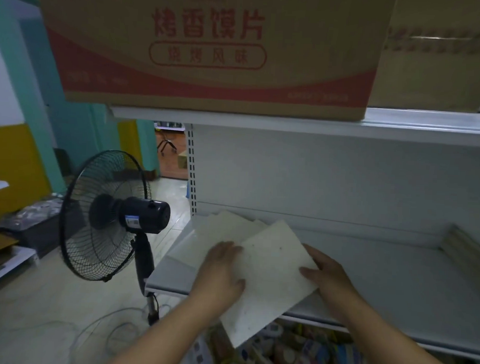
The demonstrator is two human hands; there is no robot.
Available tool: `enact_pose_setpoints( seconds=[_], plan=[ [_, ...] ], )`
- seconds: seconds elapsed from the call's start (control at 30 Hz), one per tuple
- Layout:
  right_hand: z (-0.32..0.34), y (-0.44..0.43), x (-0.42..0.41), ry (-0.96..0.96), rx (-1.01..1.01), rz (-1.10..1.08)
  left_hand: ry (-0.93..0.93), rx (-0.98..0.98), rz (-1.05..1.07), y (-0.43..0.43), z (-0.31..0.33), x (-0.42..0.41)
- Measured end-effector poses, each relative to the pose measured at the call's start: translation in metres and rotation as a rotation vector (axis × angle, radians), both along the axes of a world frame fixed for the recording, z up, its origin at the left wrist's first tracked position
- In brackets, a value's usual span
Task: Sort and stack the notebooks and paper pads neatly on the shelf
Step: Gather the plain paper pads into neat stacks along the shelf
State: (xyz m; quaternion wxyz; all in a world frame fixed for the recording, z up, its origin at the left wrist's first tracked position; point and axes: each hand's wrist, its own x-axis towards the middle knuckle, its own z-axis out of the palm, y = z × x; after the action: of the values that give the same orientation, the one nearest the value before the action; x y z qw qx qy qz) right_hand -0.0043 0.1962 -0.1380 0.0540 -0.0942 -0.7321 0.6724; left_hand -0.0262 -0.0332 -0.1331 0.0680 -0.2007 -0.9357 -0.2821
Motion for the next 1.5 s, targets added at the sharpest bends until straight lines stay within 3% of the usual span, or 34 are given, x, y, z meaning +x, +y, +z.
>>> enact_pose_setpoints(
  seconds=[0.1, 0.23, 0.3, 0.37, 0.43, 0.5, 0.57, 0.67, 0.73, 0.8, 0.87, 0.97, 1.07, 1.13, 1.3, 1.4, 1.5],
  plan=[
    [0.008, -0.007, 0.001, -0.005, -0.146, 0.128, -0.192, -0.010, -0.012, -0.025, 0.011, -0.014],
    [0.021, -0.021, -0.005, -0.050, -0.073, 0.132, -0.764, 0.417, -0.135, -0.062, -0.002, -0.008],
    [0.026, -0.029, -0.010, -0.068, -0.063, 0.143, -0.947, 0.581, -0.153, -0.073, -0.014, 0.002],
    [0.025, -0.038, -0.018, -0.074, -0.051, 0.121, -0.945, 0.676, -0.135, -0.074, -0.023, 0.011],
    [0.017, -0.039, -0.029, -0.045, 0.078, -0.078, -0.858, 0.768, -0.107, -0.074, -0.026, 0.016],
    [0.005, -0.033, -0.034, -0.076, 0.474, -0.260, -0.754, 0.864, -0.051, -0.078, -0.028, 0.017],
    [-0.012, -0.032, -0.031, -0.178, 0.840, -0.198, -0.676, 0.942, 0.077, -0.085, -0.033, 0.016],
    [-0.032, -0.042, -0.031, -0.314, 1.025, -0.106, -0.641, 1.026, 0.229, -0.097, -0.046, 0.013],
    [-0.030, -0.046, -0.035, -0.343, 0.939, -0.144, -0.682, 1.051, 0.260, -0.100, -0.054, 0.014],
    [-0.022, -0.043, -0.038, -0.302, 0.708, -0.166, -0.710, 1.087, 0.268, -0.099, -0.055, 0.018],
    [-0.014, -0.040, -0.038, -0.197, 0.445, -0.173, -0.709, 1.118, 0.266, -0.095, -0.054, 0.020],
    [-0.005, -0.028, -0.041, -0.055, 0.245, -0.293, -0.685, 1.129, 0.251, -0.090, -0.055, 0.021],
    [0.016, -0.010, -0.044, 0.117, -0.198, -0.336, -0.692, 1.136, 0.246, -0.089, -0.054, 0.023],
    [0.034, 0.009, -0.046, 0.185, -0.375, -0.301, -0.714, 1.148, 0.238, -0.087, -0.053, 0.024],
    [0.056, 0.041, -0.037, 0.167, -0.470, -0.134, -0.766, 1.149, 0.219, -0.082, -0.050, 0.026],
    [0.040, 0.022, -0.035, -0.011, -0.349, 0.010, -0.773, 1.152, 0.200, -0.074, -0.046, 0.028],
    [0.012, -0.017, -0.045, -0.050, -0.180, 0.076, -0.768, 1.179, 0.168, -0.065, -0.045, 0.031]
  ],
)
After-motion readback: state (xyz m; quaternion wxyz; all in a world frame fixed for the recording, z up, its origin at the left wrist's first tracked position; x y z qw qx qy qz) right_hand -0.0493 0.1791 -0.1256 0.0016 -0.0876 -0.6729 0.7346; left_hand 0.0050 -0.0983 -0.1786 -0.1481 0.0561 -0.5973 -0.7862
